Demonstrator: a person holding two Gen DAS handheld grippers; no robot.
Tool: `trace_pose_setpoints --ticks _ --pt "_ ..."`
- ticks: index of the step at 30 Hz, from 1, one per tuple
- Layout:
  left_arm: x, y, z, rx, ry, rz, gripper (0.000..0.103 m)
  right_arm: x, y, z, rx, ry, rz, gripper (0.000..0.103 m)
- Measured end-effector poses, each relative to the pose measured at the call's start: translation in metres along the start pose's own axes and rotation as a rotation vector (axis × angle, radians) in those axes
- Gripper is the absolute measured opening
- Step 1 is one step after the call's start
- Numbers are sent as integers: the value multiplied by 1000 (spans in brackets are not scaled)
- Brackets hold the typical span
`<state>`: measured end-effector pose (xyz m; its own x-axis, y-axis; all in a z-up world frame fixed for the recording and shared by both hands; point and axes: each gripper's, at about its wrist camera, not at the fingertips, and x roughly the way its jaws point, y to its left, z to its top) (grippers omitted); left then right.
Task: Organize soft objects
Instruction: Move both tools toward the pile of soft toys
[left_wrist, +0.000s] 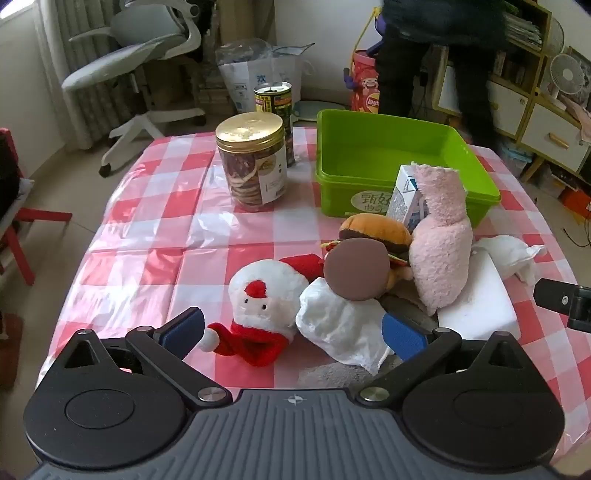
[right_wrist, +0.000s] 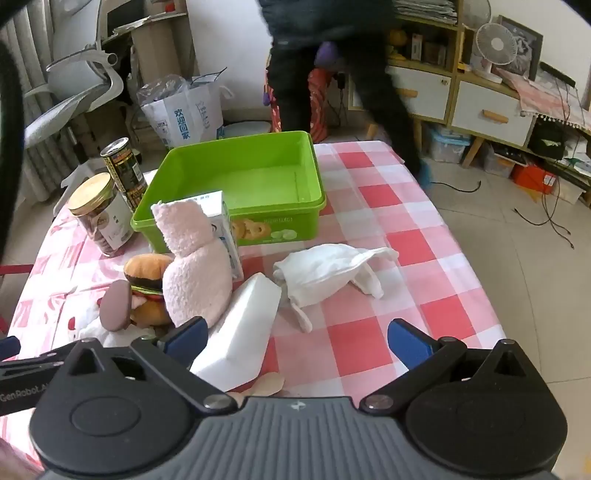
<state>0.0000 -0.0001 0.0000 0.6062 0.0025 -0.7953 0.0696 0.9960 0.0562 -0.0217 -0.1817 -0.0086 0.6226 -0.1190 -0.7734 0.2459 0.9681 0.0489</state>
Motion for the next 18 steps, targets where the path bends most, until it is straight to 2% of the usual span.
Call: trace_pose_setpoints --ticks 14,18 --pt "6 6 -3 10 32 -8 98 9 5 -2 -9 30 6 89" --pt "9 -3 -5 13 53 1 98 10 3 -2 -10 49 -2 89"
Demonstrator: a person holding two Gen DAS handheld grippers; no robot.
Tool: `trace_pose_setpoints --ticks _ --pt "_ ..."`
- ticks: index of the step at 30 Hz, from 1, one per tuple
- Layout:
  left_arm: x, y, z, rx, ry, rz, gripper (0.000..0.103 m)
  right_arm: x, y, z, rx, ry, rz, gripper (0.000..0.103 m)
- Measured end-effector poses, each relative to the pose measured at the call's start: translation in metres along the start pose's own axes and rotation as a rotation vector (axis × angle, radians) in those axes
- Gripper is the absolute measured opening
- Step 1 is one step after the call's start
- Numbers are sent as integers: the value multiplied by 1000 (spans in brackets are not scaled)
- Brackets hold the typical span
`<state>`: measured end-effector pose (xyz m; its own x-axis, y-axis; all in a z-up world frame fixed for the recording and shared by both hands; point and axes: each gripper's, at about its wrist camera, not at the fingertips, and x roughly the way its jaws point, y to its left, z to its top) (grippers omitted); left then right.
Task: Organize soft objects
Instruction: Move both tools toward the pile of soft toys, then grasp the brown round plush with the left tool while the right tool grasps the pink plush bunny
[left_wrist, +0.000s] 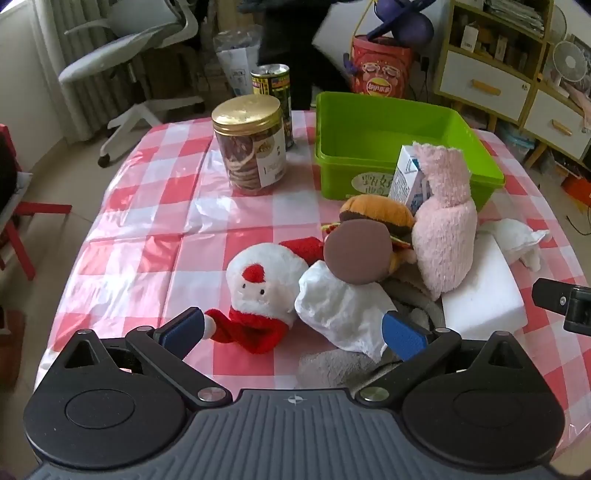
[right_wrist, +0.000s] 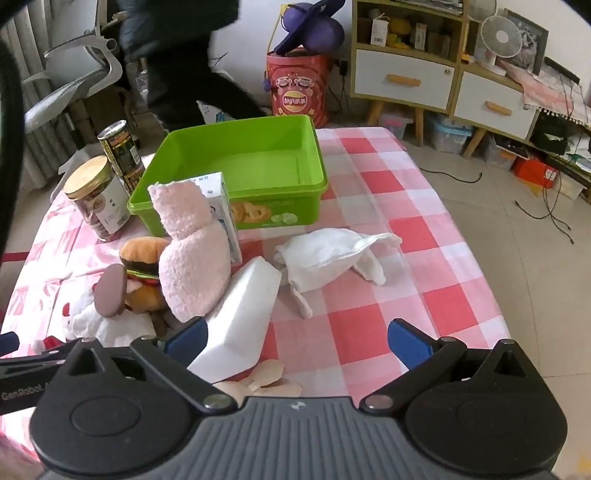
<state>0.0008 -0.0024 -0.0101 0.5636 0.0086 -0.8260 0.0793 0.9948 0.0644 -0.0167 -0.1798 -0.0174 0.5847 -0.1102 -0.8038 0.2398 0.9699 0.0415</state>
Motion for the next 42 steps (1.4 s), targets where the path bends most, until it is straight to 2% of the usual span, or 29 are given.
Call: trace_pose_setpoints --ticks 23,29,37,42 --pt "12 0 -2 14 73 -40 98 11 -5 0 12 73 11 90" --pt "13 2 0 18 47 -79 98 15 -4 0 10 89 26 90" --pt "17 3 5 33 -27 -171 97 23 -5 7 30 70 139 89" --pt "21 8 12 10 -83 -256 93 25 -9 18 69 4 293 89"
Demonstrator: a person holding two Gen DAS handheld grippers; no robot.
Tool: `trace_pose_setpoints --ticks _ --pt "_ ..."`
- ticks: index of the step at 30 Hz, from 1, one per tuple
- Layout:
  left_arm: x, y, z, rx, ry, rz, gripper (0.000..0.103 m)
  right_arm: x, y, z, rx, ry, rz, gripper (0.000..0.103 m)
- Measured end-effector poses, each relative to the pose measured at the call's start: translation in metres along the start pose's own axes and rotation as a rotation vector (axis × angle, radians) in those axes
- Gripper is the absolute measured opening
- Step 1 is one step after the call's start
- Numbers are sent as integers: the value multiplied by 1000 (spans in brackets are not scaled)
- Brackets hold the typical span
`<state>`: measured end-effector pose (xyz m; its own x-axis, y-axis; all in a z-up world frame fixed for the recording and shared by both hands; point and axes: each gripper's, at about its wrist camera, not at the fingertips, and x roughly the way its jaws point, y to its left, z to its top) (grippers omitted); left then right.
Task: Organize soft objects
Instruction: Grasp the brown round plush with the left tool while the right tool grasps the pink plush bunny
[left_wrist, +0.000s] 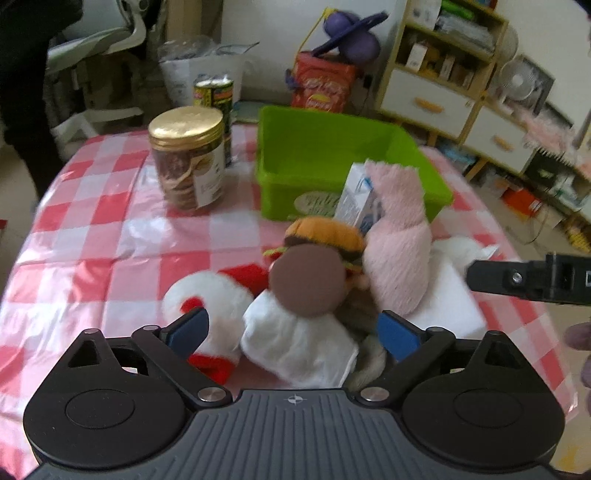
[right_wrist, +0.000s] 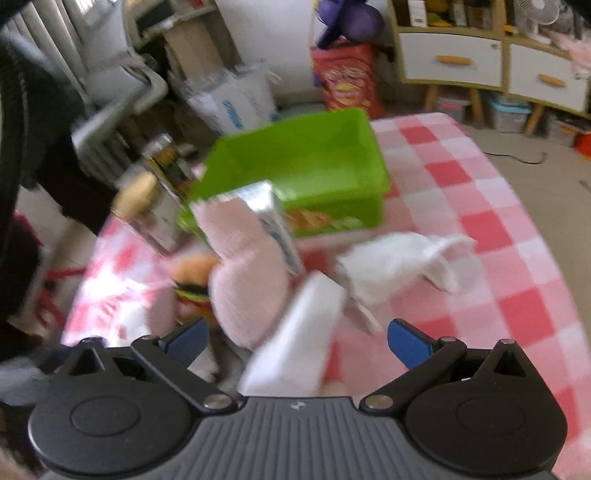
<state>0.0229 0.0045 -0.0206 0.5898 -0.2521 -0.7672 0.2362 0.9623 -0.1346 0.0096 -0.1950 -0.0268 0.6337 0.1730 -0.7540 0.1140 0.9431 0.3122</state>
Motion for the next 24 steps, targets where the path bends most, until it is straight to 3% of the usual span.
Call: trace_pose_setpoints --ticks 5,10,24 --pt "5 3 7 -2 -45 -79 85 11 -5 11 77 -37 150 78" --pt "16 1 9 26 -47 -96 77 30 -5 17 123 -20 233 65" --pt "27 6 8 20 -26 -103 53 66 -4 12 139 50 165 49"
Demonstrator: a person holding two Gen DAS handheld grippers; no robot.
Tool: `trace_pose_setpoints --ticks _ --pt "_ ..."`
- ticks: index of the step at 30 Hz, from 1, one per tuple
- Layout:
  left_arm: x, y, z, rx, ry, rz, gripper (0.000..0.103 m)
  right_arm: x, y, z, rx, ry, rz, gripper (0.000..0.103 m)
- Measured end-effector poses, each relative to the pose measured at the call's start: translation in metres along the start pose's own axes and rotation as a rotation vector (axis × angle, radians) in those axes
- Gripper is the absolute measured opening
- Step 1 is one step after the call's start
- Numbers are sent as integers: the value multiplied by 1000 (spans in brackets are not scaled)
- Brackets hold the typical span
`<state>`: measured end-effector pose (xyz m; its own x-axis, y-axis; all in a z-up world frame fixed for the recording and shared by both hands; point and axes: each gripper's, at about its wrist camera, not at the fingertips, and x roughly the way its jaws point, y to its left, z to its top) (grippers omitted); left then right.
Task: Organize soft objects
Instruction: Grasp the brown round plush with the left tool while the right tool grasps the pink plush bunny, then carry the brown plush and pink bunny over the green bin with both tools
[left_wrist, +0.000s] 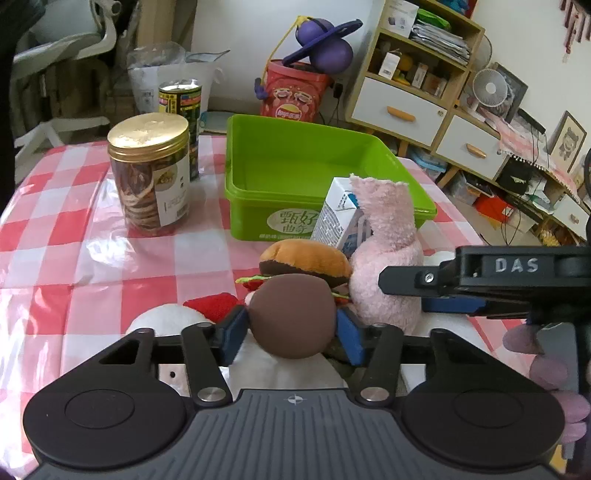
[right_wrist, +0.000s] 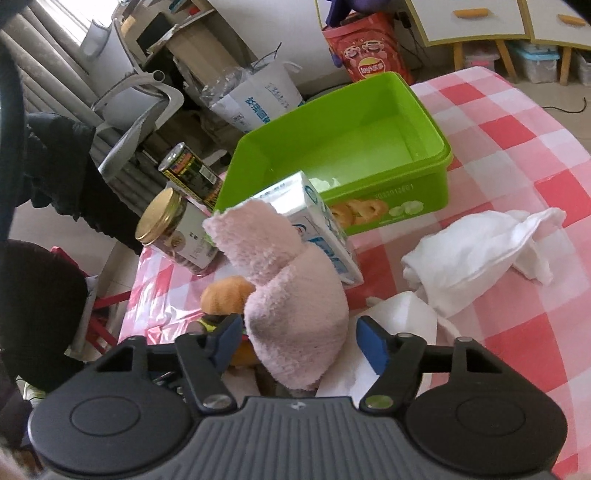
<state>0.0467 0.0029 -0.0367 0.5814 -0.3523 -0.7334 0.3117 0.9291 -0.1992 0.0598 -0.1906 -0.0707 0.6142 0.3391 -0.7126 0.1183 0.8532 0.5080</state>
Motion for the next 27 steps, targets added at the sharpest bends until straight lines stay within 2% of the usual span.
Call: trace_pose_setpoints --ticks 9,16,27 --pt "-4 1 2 -16 -13 -10 50 1 -3 -1 16 1 21 34" --pt "-11 3 5 -35 -24 -21 47 -9 -10 2 60 -11 58 33" --pt "-19 2 8 -56 -38 -34 43 -37 -19 9 130 -76 112 32"
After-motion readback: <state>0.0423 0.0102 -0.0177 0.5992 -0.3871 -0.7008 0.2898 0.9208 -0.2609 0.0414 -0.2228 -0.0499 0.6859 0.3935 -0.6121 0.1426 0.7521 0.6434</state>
